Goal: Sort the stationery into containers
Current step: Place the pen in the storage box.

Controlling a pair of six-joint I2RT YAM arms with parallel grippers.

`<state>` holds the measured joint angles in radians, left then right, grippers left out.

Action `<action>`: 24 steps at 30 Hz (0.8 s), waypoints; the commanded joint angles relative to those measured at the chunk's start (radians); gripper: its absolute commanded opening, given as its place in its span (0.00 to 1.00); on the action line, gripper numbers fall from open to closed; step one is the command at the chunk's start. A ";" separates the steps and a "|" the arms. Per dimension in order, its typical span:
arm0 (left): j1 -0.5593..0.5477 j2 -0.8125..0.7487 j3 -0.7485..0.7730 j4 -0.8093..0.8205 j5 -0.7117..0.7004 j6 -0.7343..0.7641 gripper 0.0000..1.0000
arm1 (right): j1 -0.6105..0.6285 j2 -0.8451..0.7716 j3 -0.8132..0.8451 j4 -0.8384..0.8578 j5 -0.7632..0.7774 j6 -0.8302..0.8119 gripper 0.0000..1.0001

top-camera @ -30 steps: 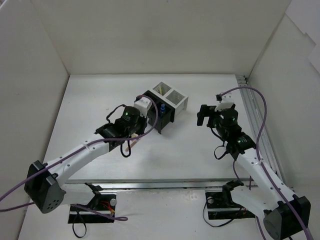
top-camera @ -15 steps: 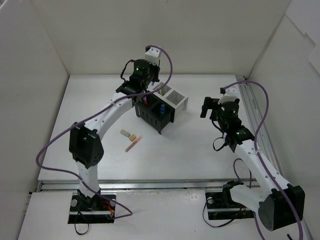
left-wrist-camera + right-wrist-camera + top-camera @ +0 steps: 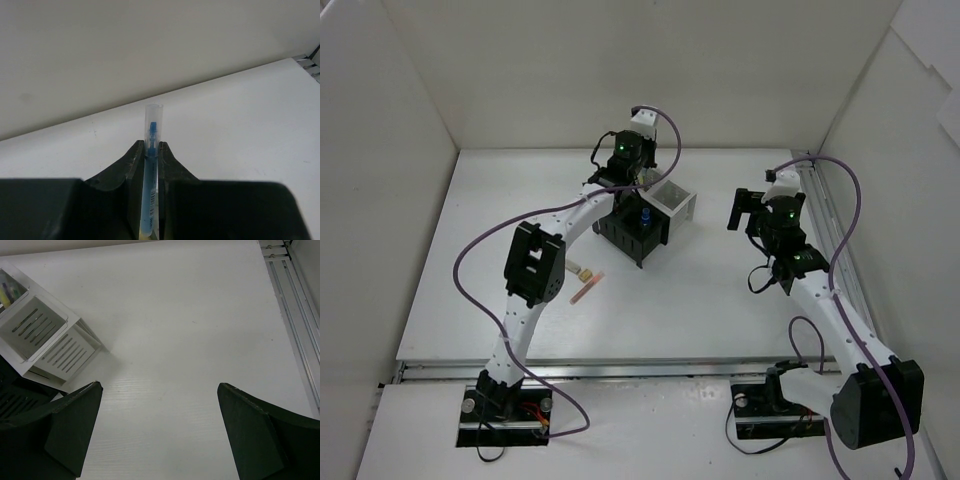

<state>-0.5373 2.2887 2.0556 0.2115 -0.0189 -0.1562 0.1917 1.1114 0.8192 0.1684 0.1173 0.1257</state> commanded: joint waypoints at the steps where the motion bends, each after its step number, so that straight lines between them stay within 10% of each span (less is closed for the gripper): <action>1: 0.003 -0.054 0.008 0.144 -0.044 -0.031 0.04 | -0.015 0.013 0.052 0.057 0.013 -0.011 0.98; 7: 0.003 -0.142 -0.152 0.189 -0.003 -0.072 0.08 | -0.024 0.028 0.060 0.054 -0.011 -0.006 0.98; 16: 0.003 -0.305 -0.301 0.210 0.082 -0.068 0.53 | -0.025 0.001 0.060 0.046 -0.076 0.017 0.98; 20: 0.003 -0.397 -0.318 0.146 0.154 -0.031 0.98 | -0.026 -0.033 0.058 0.033 -0.097 0.037 0.98; 24: 0.003 -0.523 -0.334 -0.050 0.235 0.006 1.00 | -0.023 -0.053 0.064 -0.022 -0.110 0.041 0.98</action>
<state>-0.5373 1.9064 1.7050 0.2340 0.1303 -0.1894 0.1753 1.0954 0.8234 0.1394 0.0307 0.1501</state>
